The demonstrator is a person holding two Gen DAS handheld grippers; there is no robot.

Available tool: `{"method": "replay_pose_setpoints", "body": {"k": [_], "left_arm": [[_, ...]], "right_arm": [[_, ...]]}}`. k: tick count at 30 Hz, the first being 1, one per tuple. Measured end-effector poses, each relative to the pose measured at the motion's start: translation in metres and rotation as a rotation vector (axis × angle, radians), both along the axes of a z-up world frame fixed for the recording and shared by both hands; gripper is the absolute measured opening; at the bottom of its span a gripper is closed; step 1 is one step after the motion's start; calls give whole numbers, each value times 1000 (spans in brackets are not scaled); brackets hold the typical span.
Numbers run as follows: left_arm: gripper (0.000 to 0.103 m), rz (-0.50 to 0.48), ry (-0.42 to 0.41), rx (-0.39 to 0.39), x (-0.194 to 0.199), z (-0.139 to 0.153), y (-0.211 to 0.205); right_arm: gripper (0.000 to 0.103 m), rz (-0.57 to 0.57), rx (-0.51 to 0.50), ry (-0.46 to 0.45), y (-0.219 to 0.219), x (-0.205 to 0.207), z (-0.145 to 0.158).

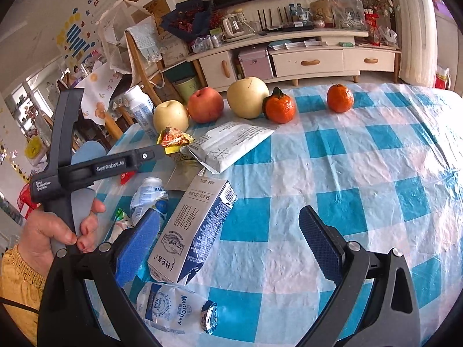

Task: Collect trash
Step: 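Grasp the red-yellow snack bag with the left gripper and lift it, then hold the snack bag in the left gripper while the right gripper grasps the white milk carton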

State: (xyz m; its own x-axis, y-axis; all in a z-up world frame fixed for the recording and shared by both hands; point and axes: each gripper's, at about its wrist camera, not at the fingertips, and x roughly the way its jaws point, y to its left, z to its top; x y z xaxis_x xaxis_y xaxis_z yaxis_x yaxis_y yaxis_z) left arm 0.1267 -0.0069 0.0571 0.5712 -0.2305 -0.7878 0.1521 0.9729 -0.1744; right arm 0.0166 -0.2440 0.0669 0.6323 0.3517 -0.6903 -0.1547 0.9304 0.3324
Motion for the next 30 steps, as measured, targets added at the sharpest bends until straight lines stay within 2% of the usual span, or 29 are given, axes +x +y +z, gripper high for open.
{"method": "replay_pose_setpoints", "body": {"k": [6,9,12,13,17,23,30], "left_arm": [[90,81,94,-149,57,-16,3],[88,131,131,-111,77,-30,2],[60,159,185,-77,84,-46,-1],[55,164,200,-86,85,-52,1],[46,158,175,-131,75,-54,4],[34,142,145,-144,44,-48,8],[30,150,103,-202,9,-33,31]], "right_arm": [[97,13,48,33,0,9,-8],[97,21,49,40,3,10,-9],[97,24,56,38,3,11,-8],[97,25,55,37,3,11,-8],[97,34,60,44,3,11,-9],[97,43,76,64,2,13,-15],[97,54,140,143,4,19,-33]]}}
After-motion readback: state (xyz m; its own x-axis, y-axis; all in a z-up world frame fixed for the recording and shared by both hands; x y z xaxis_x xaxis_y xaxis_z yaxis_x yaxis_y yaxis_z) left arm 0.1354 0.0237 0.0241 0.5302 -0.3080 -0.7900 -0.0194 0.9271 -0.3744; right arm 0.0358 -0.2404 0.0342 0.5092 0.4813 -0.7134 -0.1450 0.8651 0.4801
